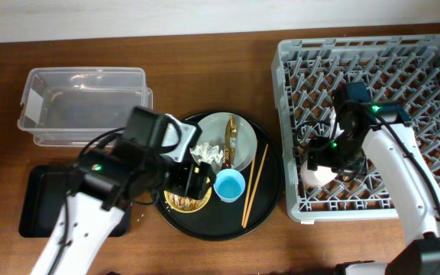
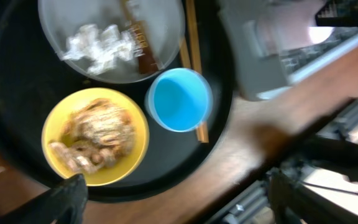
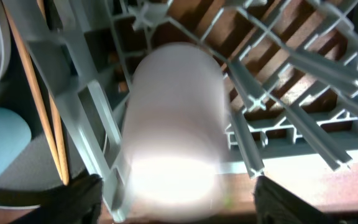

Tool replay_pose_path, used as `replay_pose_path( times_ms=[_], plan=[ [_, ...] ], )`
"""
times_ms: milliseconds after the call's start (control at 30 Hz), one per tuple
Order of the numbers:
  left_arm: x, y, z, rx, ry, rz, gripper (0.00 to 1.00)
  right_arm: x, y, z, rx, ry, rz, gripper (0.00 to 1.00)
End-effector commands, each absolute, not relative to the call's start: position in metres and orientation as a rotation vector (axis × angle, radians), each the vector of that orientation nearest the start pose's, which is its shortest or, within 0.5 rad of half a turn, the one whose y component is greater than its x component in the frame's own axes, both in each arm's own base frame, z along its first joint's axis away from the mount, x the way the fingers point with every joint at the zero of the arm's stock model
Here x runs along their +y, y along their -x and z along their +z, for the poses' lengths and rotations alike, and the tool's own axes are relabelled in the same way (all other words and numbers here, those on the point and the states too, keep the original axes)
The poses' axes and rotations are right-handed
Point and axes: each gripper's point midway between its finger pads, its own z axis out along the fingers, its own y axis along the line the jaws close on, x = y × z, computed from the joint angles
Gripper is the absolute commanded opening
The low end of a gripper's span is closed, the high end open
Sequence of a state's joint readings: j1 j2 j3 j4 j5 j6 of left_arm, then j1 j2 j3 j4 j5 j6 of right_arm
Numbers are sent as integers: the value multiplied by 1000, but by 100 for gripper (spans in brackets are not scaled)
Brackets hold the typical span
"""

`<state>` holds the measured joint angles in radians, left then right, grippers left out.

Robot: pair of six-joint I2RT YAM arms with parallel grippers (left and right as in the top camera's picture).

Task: Sort waste into correct bins and load items into the dishwasher rack
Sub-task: 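Place the pink cup upside down in the dish rack with right gripper, then grasp the blue cup with the left gripper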

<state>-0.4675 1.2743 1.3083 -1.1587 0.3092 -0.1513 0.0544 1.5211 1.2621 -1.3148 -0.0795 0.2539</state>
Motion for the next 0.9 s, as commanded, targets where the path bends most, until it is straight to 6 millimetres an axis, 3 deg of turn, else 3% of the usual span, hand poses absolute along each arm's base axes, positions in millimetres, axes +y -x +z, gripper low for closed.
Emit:
replay_pose_path(
  times_ms=[0, 100, 233, 300, 533, 600, 633, 767, 800, 867],
  plan=[
    [-174, -252, 183, 2804, -434, -321, 89, 41, -258, 158, 3046, -227, 249, 83],
    [-189, -260, 142, 2912, -417, -220, 81, 49, -247, 189, 2938, -181, 333, 88],
    [-200, -275, 120, 2922, -420, -214, 77, 48, -232, 213, 2842, -161, 340, 88],
    [-206, -278, 106, 2946, -429, -213, 61, 47, -224, 225, 2790, -150, 343, 89],
    [-230, -265, 66, 3043, -531, -227, 31, 47, -213, 230, 2782, -148, 349, 89],
    [-236, -260, 62, 3047, -567, -220, 8, 47, -212, 230, 2785, -149, 349, 89],
    [-237, -260, 63, 3043, -570, -224, 0, 47, -212, 230, 2786, -149, 348, 89],
    [-232, -262, 88, 3035, -542, -241, 0, 52, -210, 231, 2791, -142, 389, 89],
    [-231, -263, 107, 3029, -524, -293, 0, 58, -208, 231, 2795, -125, 437, 89],
    [-244, -269, 169, 2889, -617, -666, 0, 87, -201, 242, 2753, 92, 667, 88]
  ],
)
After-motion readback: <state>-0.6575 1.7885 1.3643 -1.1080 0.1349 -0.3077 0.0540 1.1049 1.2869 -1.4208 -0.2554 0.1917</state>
